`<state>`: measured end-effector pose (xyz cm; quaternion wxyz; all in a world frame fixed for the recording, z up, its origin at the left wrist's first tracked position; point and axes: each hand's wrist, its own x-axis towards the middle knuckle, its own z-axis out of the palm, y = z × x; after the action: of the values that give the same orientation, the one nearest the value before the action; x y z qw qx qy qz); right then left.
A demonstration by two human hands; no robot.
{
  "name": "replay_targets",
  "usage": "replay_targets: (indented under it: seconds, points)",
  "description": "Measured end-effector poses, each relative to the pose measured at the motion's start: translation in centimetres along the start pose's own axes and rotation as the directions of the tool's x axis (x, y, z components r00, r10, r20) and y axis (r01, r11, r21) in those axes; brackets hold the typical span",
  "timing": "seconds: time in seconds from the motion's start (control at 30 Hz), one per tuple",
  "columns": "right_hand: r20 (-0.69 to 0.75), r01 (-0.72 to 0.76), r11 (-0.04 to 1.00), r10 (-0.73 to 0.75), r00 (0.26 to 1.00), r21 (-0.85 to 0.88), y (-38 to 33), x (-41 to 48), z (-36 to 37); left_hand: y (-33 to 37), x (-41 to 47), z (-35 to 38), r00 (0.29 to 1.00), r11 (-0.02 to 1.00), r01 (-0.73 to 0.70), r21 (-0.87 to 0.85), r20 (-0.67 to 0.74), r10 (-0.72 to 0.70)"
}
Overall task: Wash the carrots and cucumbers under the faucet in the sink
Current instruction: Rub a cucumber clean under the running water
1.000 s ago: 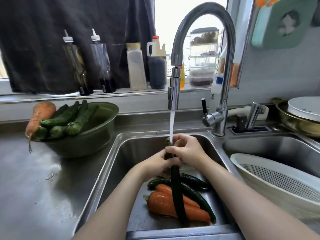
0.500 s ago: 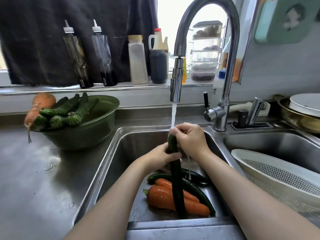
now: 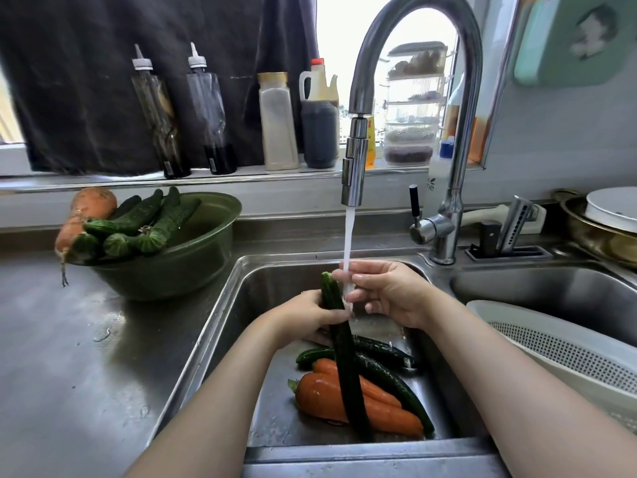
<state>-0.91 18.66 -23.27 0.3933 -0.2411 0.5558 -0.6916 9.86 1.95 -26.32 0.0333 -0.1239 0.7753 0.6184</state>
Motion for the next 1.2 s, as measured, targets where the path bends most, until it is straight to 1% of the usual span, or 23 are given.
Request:
replay_targets:
  seconds: [0.13,0.27,0.3,0.33,0.4,0.43,0.47,0.5,0.53,0.57,0.63,0.67,0.7,0.77,0.83,0.9,0.97,1.03,1.13,1.2]
  points:
    - [0.049,0.019,1.000,-0.018,0.999,-0.011,0.0,0.2,0.2,0.1,-0.3,-0.4,1.000,1.000,0.023,0.012,0.007,-0.023]
    - [0.038,0.021,0.999,-0.023,0.999,0.033,0.2,0.5,0.8,0.1,-0.3,-0.4,0.999,0.999,0.033,0.028,-0.004,-0.033]
    - [0.013,0.028,1.000,-0.028,1.000,0.014,0.4,0.6,0.9,0.2,-0.3,-0.3,1.000,0.999,0.026,0.024,-0.011,-0.025]
    - [-0.040,0.043,0.998,-0.045,0.998,-0.043,0.5,0.6,1.0,0.3,-0.4,-0.1,1.000,1.000,0.007,0.011,-0.020,-0.007]
    - [-0.189,0.074,0.967,-0.122,0.974,-0.243,0.5,0.4,1.3,0.4,-0.2,0.4,0.996,0.998,-0.063,-0.027,-0.070,0.061]
    - [-0.246,0.086,0.943,-0.171,0.954,-0.323,0.6,0.3,1.3,0.6,-0.1,0.8,0.989,0.993,-0.108,-0.041,-0.109,0.103]
    - [-0.279,0.082,0.929,-0.191,0.941,-0.361,0.7,0.3,1.4,0.7,0.1,1.5,0.977,0.987,-0.153,-0.045,-0.158,0.144]
    - [-0.294,0.050,0.930,-0.166,0.941,-0.364,0.9,0.3,1.5,0.9,0.4,2.2,0.961,0.981,-0.190,-0.048,-0.215,0.176]
    - [-0.298,-0.010,0.943,-0.095,0.950,-0.332,1.1,0.3,1.5,1.2,0.8,3.0,0.940,0.973,-0.223,-0.054,-0.275,0.200]
    - [-0.278,-0.081,0.961,0.005,0.960,-0.263,1.4,0.3,1.6,1.3,1.0,3.8,0.920,0.967,-0.246,-0.059,-0.329,0.214]
    - [-0.179,-0.185,0.981,0.172,0.969,-0.055,1.9,0.4,1.8,1.5,1.2,5.0,0.883,0.962,-0.270,-0.045,-0.410,0.229]
    - [-0.129,-0.201,0.979,0.202,0.971,0.026,2.3,0.5,1.6,1.6,1.3,5.1,0.863,0.960,-0.281,-0.017,-0.441,0.245]
    - [-0.094,-0.192,0.980,0.197,0.976,0.056,2.5,0.6,1.4,1.6,1.3,5.1,0.850,0.958,-0.287,0.005,-0.460,0.257]
    - [-0.046,-0.146,0.988,0.149,0.988,0.053,2.6,0.6,1.3,2.0,0.8,4.8,0.838,0.954,-0.299,-0.006,-0.480,0.259]
    - [-0.019,-0.112,0.990,0.114,0.993,0.081,2.5,0.4,1.4,2.6,0.4,4.6,0.840,0.948,-0.316,-0.021,-0.470,0.270]
    - [-0.010,-0.115,0.987,0.117,0.993,0.116,2.2,0.0,1.8,2.8,0.4,4.5,0.836,0.936,-0.349,0.043,-0.438,0.331]
    - [-0.013,-0.117,0.988,0.119,0.993,0.097,2.2,-0.2,1.9,3.0,0.4,4.7,0.848,0.935,-0.351,0.053,-0.406,0.341]
    - [-0.011,-0.134,0.990,0.134,0.991,0.037,2.2,-0.2,2.0,3.4,0.6,4.4,0.847,0.943,-0.326,0.069,-0.422,0.323]
    - [0.007,-0.197,0.980,0.198,0.980,-0.039,2.3,-0.1,2.1,4.2,1.0,3.5,0.821,0.956,-0.234,0.177,-0.491,0.292]
    - [0.035,-0.165,0.985,0.167,0.985,-0.048,2.3,-0.3,2.3,4.8,1.5,3.3,0.806,0.966,-0.213,0.143,-0.534,0.257]
